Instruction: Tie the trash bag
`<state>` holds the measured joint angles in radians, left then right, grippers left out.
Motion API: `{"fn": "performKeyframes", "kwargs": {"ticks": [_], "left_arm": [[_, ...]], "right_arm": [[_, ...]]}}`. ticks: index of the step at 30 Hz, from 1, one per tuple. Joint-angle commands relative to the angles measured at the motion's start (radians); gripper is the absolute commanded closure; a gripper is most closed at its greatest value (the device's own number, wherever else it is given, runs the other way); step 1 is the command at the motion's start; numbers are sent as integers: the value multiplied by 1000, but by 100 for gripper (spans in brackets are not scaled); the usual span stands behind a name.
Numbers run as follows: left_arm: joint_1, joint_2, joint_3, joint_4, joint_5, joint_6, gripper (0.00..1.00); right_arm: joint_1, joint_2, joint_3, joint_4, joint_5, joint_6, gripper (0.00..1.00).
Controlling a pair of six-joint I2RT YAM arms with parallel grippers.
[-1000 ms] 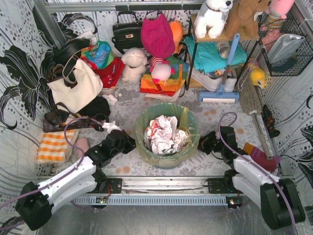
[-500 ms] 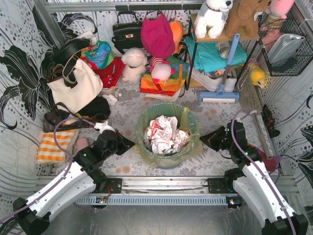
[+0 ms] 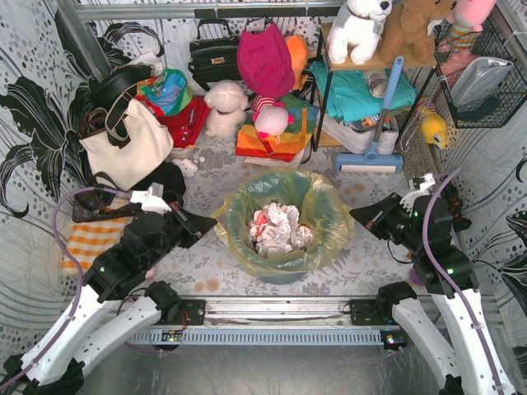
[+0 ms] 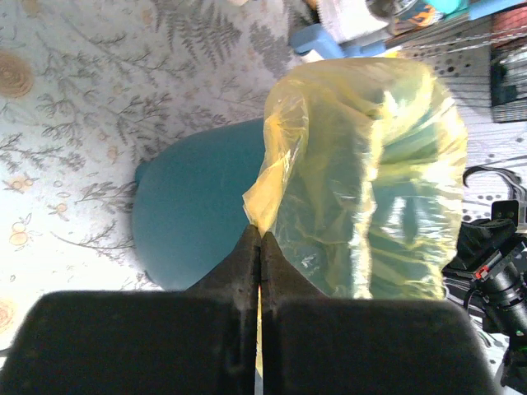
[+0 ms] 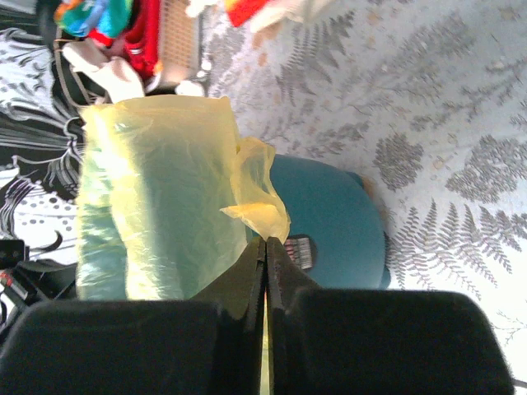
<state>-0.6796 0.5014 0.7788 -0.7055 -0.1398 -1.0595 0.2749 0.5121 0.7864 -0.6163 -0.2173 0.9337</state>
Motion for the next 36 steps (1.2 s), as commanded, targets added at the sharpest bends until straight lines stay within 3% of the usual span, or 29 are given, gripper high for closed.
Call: {"fn": "performKeyframes", "kwargs": {"ticks": [1,14,28,36], "left_arm": [[5,-9,68,45,-8,32,100],[4,109,237,111,75,113,100],[4,253,331,289,132,204,100],[5,264,405,-90,-14,103,100]], "right_arm": [[3,7,103,-3,-33,-88,100],[4,71,216,159,-177,-131,100],[4,207,150,562,-399,-55,100],[5,226,134,532,-394,-86,100]]}}
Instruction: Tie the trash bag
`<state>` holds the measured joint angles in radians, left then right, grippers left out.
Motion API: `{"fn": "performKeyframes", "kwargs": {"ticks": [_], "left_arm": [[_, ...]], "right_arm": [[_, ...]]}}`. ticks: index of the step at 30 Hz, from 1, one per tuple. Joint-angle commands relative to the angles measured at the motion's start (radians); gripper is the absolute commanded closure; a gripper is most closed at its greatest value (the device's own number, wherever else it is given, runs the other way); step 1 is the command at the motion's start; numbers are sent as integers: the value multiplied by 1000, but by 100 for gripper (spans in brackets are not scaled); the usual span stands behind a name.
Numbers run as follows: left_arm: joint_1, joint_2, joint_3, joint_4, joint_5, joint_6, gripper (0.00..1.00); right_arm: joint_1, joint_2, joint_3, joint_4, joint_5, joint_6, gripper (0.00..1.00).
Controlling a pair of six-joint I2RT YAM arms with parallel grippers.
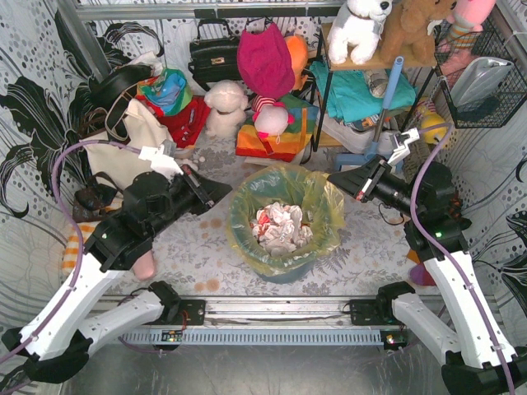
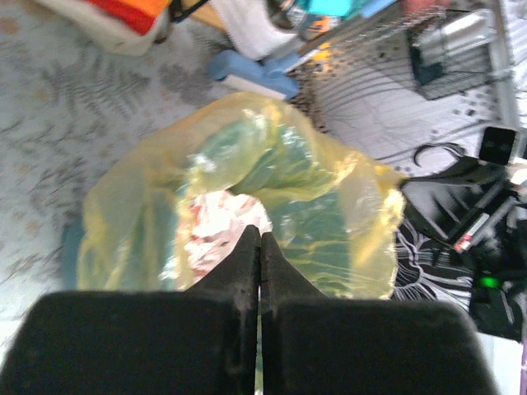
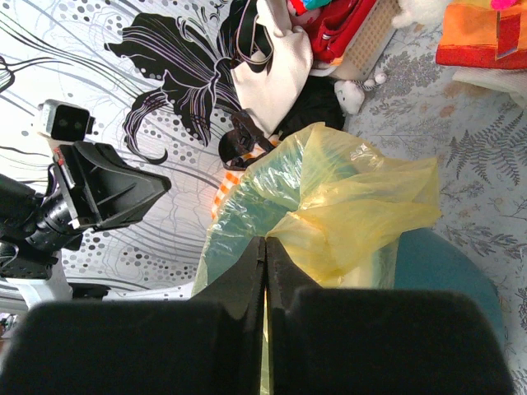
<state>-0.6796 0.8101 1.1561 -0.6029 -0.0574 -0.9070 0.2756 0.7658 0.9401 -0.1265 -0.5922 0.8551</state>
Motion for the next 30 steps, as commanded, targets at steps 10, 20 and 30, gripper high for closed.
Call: {"fn": "performKeyframes", "kwargs": {"ticks": [10,20,30], "left_arm": [[5,-203,-227,-247,52,-163,53],[6,-150,-400,-98,190,-160,44],[5,-201,-563,128,233,-246,51]], "right_arm": [[6,-75,-58,4,7,1,100],[6,-80,-45,-14,29,-2,100],[5,-86,-66,-3,46,10,100]]}}
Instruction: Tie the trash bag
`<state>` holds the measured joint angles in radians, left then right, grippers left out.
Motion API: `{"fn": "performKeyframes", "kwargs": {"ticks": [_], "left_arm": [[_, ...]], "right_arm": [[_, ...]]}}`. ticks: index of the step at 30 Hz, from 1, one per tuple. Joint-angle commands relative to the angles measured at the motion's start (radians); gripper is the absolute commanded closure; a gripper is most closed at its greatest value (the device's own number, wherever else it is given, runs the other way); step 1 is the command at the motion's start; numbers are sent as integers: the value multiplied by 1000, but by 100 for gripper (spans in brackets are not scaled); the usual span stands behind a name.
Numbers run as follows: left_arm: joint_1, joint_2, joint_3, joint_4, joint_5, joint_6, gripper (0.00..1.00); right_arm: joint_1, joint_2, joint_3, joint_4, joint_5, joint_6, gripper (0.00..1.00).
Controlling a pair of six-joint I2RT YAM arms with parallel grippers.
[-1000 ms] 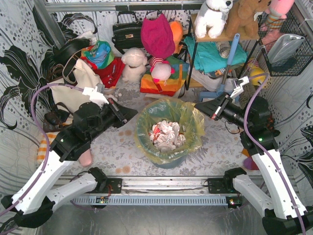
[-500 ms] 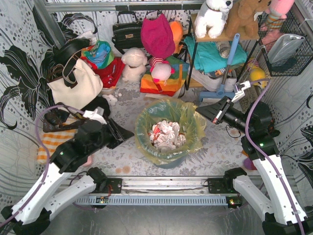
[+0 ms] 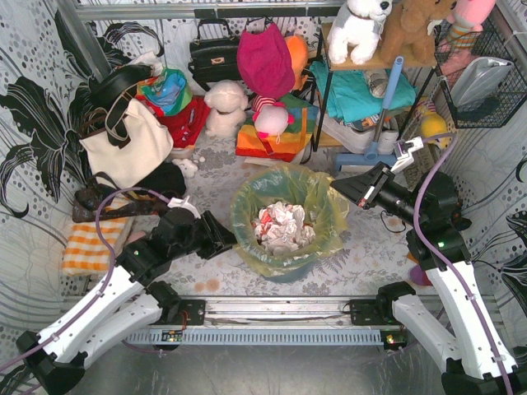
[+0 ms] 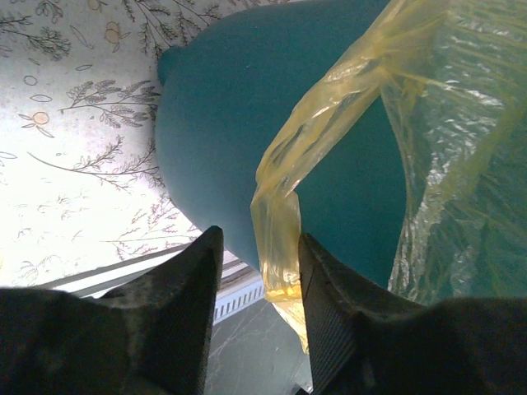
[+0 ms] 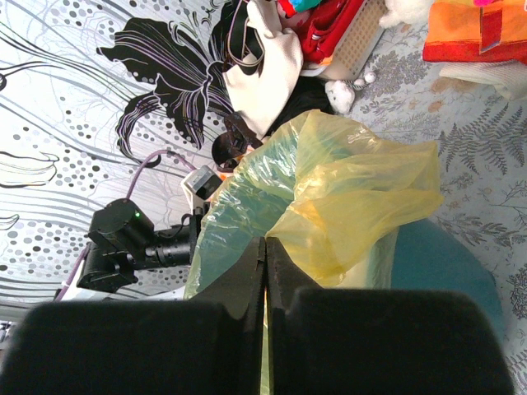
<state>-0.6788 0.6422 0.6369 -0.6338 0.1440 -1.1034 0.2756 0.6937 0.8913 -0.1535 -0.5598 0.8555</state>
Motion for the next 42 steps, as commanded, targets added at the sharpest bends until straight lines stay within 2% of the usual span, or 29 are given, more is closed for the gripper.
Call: {"fn": "performKeyframes", "kwargs": {"ticks": [1,9,11,13,14,19,26,31,36,42], "left_arm": [[4,-39,-54,166,30,-56,54],[4,-56,-89,212,10,-90,73],[4,-58,-83,208,-2,-86,83],[6,-63,-64,192,-14,-80,98],[6,-65,-49,178,-18,-72,100],[6,-64,133,27,-43,0,100],[6,31,378,-173,-91,136,100],[6,83,455,-141,-117,208,100],[18,214,565,-80,-144,323,100],[116,338,628,27,-55,412,100]], "right_arm": [[6,-13,-18,27,14,11,100],[6,-16,-30,40,22,22,100],[7,-17,-31,40,21,22,100],[6,-17,-32,41,19,22,100],[6,-18,-33,40,18,22,100],[6,-18,-23,28,25,13,100],[6,-16,-20,19,37,9,100],[6,-6,-27,32,38,6,100],[5,41,-7,86,22,6,100],[6,95,15,179,18,0,100]]}}
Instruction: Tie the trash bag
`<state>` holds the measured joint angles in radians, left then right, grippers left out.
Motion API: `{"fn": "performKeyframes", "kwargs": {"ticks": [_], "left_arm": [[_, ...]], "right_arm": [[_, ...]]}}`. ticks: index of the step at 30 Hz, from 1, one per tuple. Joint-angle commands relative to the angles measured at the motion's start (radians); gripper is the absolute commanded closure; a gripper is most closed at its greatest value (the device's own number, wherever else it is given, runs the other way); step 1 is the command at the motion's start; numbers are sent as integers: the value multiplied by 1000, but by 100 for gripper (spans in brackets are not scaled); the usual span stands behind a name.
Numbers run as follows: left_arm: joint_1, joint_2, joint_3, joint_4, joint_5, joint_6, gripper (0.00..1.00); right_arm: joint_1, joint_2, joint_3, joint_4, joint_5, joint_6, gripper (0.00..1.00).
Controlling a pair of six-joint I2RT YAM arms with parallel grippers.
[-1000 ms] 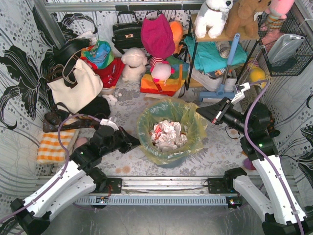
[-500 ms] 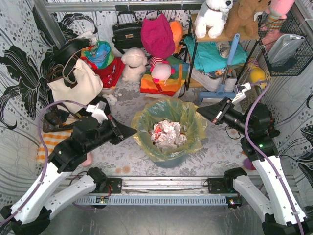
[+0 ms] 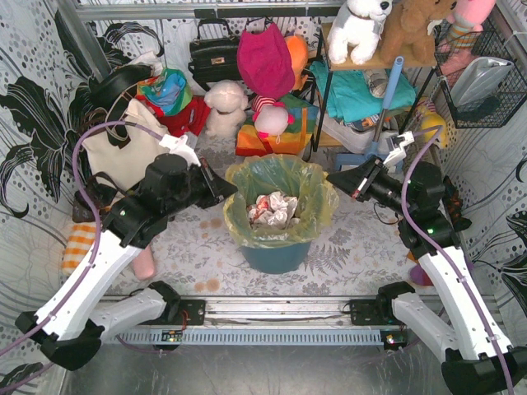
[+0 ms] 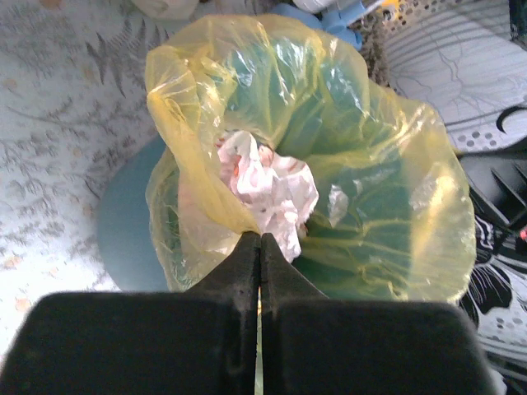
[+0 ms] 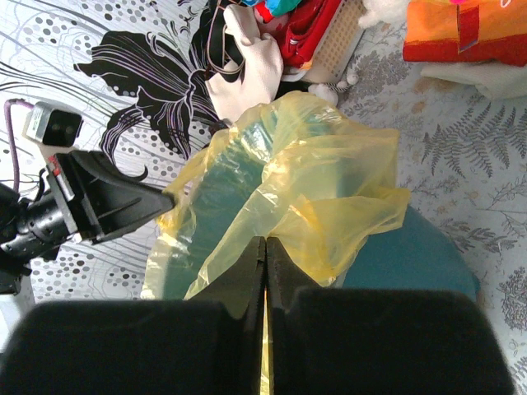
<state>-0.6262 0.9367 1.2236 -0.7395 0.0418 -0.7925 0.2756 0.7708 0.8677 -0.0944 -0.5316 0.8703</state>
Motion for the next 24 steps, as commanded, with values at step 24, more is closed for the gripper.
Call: {"fn": "performKeyframes", "kwargs": {"ticks": [24], "left_arm": [[159,81,105,210,186,156,100]], "right_arm": [[37,65,49,429,-71,76,100]]}}
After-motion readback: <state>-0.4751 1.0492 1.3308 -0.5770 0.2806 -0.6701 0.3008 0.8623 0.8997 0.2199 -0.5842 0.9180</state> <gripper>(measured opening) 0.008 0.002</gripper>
